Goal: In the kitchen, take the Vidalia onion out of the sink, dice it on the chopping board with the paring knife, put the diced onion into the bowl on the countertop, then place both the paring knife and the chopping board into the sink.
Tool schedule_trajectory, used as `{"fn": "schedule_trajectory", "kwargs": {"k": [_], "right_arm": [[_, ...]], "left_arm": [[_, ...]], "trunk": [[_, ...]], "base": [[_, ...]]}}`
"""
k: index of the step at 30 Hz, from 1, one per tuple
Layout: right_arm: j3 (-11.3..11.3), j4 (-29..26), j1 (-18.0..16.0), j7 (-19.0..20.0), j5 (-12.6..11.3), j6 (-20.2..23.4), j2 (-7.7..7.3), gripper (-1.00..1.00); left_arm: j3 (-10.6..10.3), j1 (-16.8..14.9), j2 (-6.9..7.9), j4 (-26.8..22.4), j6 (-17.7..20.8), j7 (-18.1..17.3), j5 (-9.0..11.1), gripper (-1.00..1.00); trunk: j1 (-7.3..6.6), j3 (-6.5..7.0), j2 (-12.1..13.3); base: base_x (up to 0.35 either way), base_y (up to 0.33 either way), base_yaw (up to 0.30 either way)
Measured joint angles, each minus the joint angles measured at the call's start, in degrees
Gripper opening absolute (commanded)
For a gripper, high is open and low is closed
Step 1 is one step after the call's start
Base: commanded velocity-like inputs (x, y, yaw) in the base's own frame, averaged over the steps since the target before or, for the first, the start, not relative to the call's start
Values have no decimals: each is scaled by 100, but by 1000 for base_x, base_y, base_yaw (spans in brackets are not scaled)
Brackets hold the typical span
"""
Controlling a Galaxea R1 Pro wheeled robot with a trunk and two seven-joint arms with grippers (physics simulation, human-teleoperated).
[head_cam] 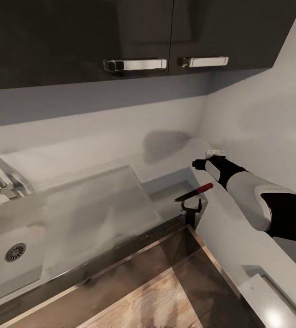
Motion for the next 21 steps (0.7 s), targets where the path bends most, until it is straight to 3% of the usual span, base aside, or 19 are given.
{"fn": "schedule_trajectory", "kwargs": {"k": [15,21], "right_arm": [[-6,0,0,0,0,0,-6,100],[0,0,0,0,0,0,-96,100]], "left_arm": [[0,1,-2,0,0,0,0,100],[0,1,-2,0,0,0,0,100]], "trunk": [[0,-136,0],[0,-190,0]], "base": [[0,0,0],[0,0,0]]}}
